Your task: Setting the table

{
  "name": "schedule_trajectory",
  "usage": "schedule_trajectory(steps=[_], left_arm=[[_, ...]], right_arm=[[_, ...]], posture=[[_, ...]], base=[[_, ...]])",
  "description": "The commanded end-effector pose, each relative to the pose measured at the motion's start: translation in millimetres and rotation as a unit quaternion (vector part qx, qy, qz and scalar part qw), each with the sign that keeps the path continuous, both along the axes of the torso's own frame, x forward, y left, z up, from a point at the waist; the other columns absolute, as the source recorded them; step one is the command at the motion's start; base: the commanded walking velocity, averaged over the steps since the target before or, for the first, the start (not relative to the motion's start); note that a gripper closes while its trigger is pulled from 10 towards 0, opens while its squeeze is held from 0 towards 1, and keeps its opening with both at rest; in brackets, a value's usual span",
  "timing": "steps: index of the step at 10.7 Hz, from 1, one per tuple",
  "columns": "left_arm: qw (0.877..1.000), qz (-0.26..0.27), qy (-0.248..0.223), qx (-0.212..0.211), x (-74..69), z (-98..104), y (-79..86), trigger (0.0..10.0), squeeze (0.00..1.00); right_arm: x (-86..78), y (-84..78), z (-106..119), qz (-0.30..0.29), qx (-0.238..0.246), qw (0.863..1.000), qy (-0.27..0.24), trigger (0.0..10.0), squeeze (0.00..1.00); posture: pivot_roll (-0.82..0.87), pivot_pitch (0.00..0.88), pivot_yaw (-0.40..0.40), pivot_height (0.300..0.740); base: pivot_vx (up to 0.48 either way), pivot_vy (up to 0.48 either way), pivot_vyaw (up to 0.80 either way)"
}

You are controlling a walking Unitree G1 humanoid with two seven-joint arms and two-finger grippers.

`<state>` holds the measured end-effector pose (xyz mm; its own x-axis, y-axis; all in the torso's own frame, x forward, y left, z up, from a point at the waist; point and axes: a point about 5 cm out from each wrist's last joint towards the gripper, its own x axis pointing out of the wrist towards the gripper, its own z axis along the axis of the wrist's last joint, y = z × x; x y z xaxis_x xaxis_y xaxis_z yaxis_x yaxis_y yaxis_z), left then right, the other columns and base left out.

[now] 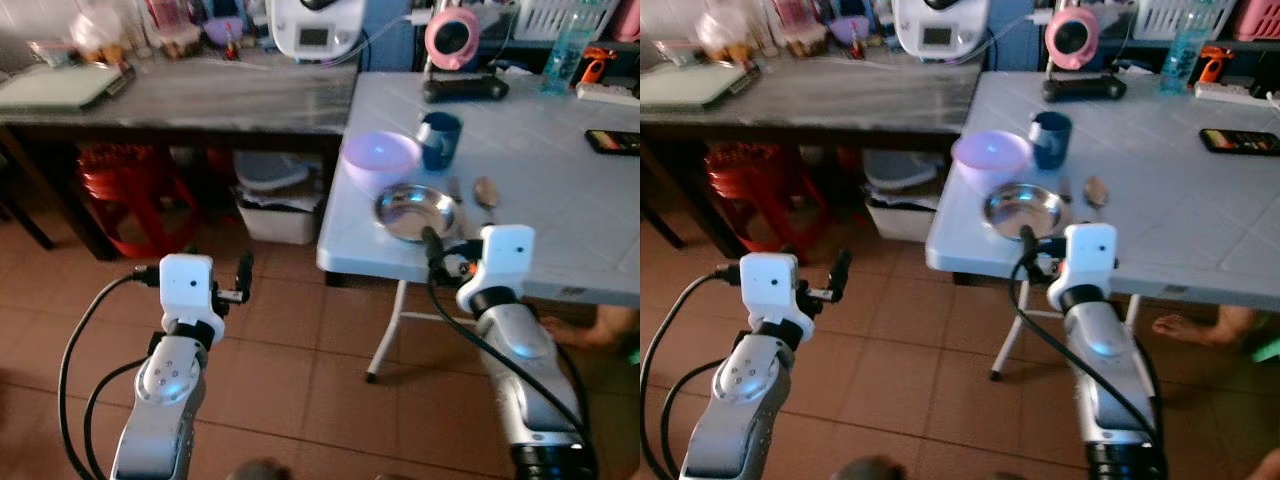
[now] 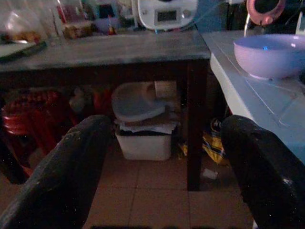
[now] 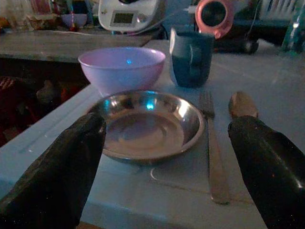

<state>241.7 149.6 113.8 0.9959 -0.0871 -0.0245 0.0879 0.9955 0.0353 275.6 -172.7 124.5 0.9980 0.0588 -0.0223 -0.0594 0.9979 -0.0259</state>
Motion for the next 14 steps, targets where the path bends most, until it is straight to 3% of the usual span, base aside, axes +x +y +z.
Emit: schedule_trajectory(steps=[1, 4, 5, 6, 7, 8, 12, 14], left_arm=[[1.000, 0.005, -0.001, 0.009, 0.4, 2.4, 4.2, 10.0, 0.00], [1.000, 0.012, -0.011, -0.010, -0.3, 4.6, 3.8, 10.0, 0.00], [1.000, 0.010, -0.013, -0.017, -0.8, 5.5, 3.9, 10.0, 0.00], [1.000, 0.010, -0.014, -0.016, -1.7, 5.8, 3.9, 10.0, 0.00], [1.000, 0.010, -0.013, -0.014, -3.7, 5.3, 4.3, 10.0, 0.00], [1.000, 0.010, -0.010, -0.012, -5.2, 4.5, 4.6, 10.0, 0.00], [1.000, 0.000, 0.004, -0.005, -15.7, 2.7, 5.3, 10.0, 0.00], [1.000, -0.003, 0.007, -0.003, -18.1, 4.2, 6.6, 10.0, 0.00]], right_arm=[[2.0, 6.8, 4.4, 0.013, 0.001, 1.000, -0.008, 10.0, 0.00], [2.1, 7.0, 5.9, 0.015, 0.001, 1.000, -0.009, 10.0, 0.00], [2.4, 7.7, 6.5, 0.016, 0.001, 1.000, -0.010, 10.0, 0.73], [1.5, 8.8, 6.9, 0.022, 0.004, 1.000, -0.012, 10.0, 1.00], [0.4, 9.1, 4.9, 0.017, 0.000, 1.000, -0.008, 10.0, 1.00], [2.0, 7.5, 3.5, 0.010, 0.001, 1.000, -0.003, 10.0, 0.00], [21.3, -8.7, 11.2, -0.017, 0.024, 1.000, 0.002, 10.0, 0.00], [29.4, -6.5, 15.7, -0.012, 0.032, 0.999, 0.000, 10.0, 0.00]], posture=[[0.01, 0.047, 0.048, 0.740], [0.01, 0.055, 0.043, 0.740], [0.01, 0.057, 0.042, 0.740], [0.01, 0.058, 0.042, 0.740], [0.01, 0.068, 0.042, 0.740], [0.02, 0.076, 0.044, 0.740], [0.03, 0.123, 0.056, 0.740], [0.04, 0.146, 0.063, 0.740]], base=[[0.480, 0.000, 0.00], [0.240, 0.000, 0.00], [0.000, 0.000, 0.00], [0.000, 0.000, 0.00], [0.000, 0.000, 0.00], [0.000, 0.000, 0.00], [0.000, 0.000, 0.00], [0.000, 0.000, 0.00]])
